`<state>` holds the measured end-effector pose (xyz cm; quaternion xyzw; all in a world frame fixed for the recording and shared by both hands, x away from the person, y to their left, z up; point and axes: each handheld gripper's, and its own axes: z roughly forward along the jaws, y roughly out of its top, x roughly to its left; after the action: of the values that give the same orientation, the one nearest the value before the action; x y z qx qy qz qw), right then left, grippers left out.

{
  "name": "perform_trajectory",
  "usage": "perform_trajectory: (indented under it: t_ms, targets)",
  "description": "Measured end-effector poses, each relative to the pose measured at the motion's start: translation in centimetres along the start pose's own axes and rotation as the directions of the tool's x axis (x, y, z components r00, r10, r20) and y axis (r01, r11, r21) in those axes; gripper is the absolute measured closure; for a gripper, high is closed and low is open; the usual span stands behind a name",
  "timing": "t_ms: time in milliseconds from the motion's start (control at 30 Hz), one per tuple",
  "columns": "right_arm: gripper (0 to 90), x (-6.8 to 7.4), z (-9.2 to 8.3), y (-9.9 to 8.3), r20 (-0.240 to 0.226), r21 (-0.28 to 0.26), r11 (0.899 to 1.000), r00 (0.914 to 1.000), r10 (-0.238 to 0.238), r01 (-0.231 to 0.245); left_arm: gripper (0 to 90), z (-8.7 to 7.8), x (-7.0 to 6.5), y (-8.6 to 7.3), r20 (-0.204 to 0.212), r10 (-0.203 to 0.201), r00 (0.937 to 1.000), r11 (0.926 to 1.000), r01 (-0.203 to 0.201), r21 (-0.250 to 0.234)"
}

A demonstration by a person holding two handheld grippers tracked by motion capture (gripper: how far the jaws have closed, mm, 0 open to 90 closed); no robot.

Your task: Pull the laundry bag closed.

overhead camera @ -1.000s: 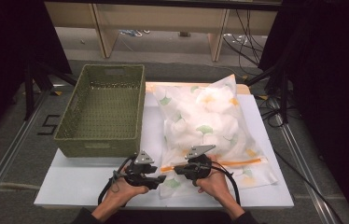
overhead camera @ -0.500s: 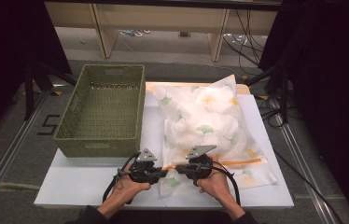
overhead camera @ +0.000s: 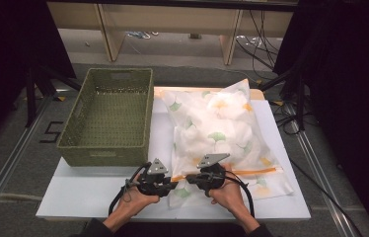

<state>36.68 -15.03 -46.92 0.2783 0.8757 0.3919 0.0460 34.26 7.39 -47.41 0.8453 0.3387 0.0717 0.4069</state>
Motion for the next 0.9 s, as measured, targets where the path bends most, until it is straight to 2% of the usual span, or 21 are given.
perform_trajectory:
  t_ms: [33,67,100,133,200,267,300,333,367,400,467,567,667,700,800,833,900]
  targets:
    - [90.0,0.1,0.0,0.1,-0.005,0.005,1.0,1.0,0.005,-0.005,69.5,0.0,-0.1,-0.1,0.015,-0.029,0.9995,0.9996,0.029,-0.006]
    - [90.0,0.2,0.1,0.1,-0.007,0.006,1.0,1.0,0.006,-0.006,63.8,-0.1,-0.1,-0.1,0.013,-0.029,0.9995,0.9996,0.029,-0.008]
    - [90.0,0.2,0.1,0.1,-0.007,0.006,1.0,1.0,0.006,-0.006,63.8,-0.3,0.0,-0.1,0.015,-0.016,0.9998,0.9999,0.016,-0.004]
    - [90.0,0.3,0.1,0.1,-0.01,0.015,1.0,0.9998,0.018,-0.018,61.2,-0.2,0.0,-0.2,0.02,-0.055,0.9983,0.9984,0.056,-0.009]
    - [90.0,0.3,0.1,0.1,-0.012,0.015,1.0,0.9998,0.014,-0.014,58.1,-0.2,0.3,-0.3,0.038,-0.071,0.9968,0.9975,0.071,-0.002]
    - [90.0,0.3,0.1,0.1,-0.012,0.015,1.0,0.9999,0.012,-0.012,54.3,-0.1,0.4,-0.5,0.035,-0.072,0.9968,0.9973,0.071,0.019]
    - [90.0,0.2,0.1,0.2,-0.01,0.009,1.0,0.9999,-0.012,0.012,51.7,-0.1,0.5,-0.6,0.034,-0.084,0.9959,0.9963,0.083,0.023]
    - [90.0,0.2,0.1,0.2,-0.006,0.01,1.0,0.9999,-0.011,0.011,48.7,-0.1,0.4,-0.6,0.032,-0.091,0.9954,0.9957,0.09,0.024]
    - [90.0,0.2,0.2,0.2,-0.003,0.01,1.0,0.9999,-0.012,0.012,46.2,-0.3,0.4,-0.6,0.012,-0.101,0.9948,0.9946,0.101,0.026]
    - [90.0,0.2,0.3,0.3,-0.004,0.011,1.0,0.9998,-0.021,0.021,42.8,-0.5,0.3,-0.6,0.0,-0.097,0.9953,0.995,0.097,0.025]
    - [90.0,0.2,0.3,0.3,-0.005,0.014,1.0,0.9998,-0.017,0.017,42.1,-0.9,0.0,-0.6,-0.009,-0.097,0.9952,0.9951,0.097,0.015]
    - [90.0,0.2,0.3,0.3,-0.011,0.022,1.0,0.9999,-0.009,0.01,42.0,-1.5,-0.5,-0.5,-0.046,-0.07,0.9965,0.9974,0.071,0.015]
    - [90.0,0.1,0.3,0.4,-0.015,0.028,1.0,0.9999,-0.004,0.004,42.1,-2.1,-1.5,-0.5,-0.05,-0.064,0.9967,0.998,0.064,0.001]
    - [90.0,0.0,0.4,0.5,-0.014,0.024,1.0,0.9998,-0.017,0.017,44.1,-2.2,-1.8,-0.5,-0.049,-0.062,0.9969,0.998,0.062,-0.008]
    - [90.0,-0.1,0.3,0.7,-0.02,0.031,0.999,0.9998,-0.008,0.009,46.9,-2.1,-2.6,-0.6,-0.012,-0.047,0.9988,0.9989,0.047,-0.008]
    - [90.0,-0.2,0.3,0.8,-0.022,0.034,0.999,0.9997,-0.011,0.012,47.3,-1.8,-2.8,-0.6,0.001,-0.026,0.9997,0.9997,0.026,0.0]
    - [90.0,-0.3,0.2,1.1,-0.028,0.03,0.999,0.9996,-0.01,0.011,46.6,-1.1,-3.4,-0.7,0.032,-0.05,0.9982,0.9987,0.05,0.014]
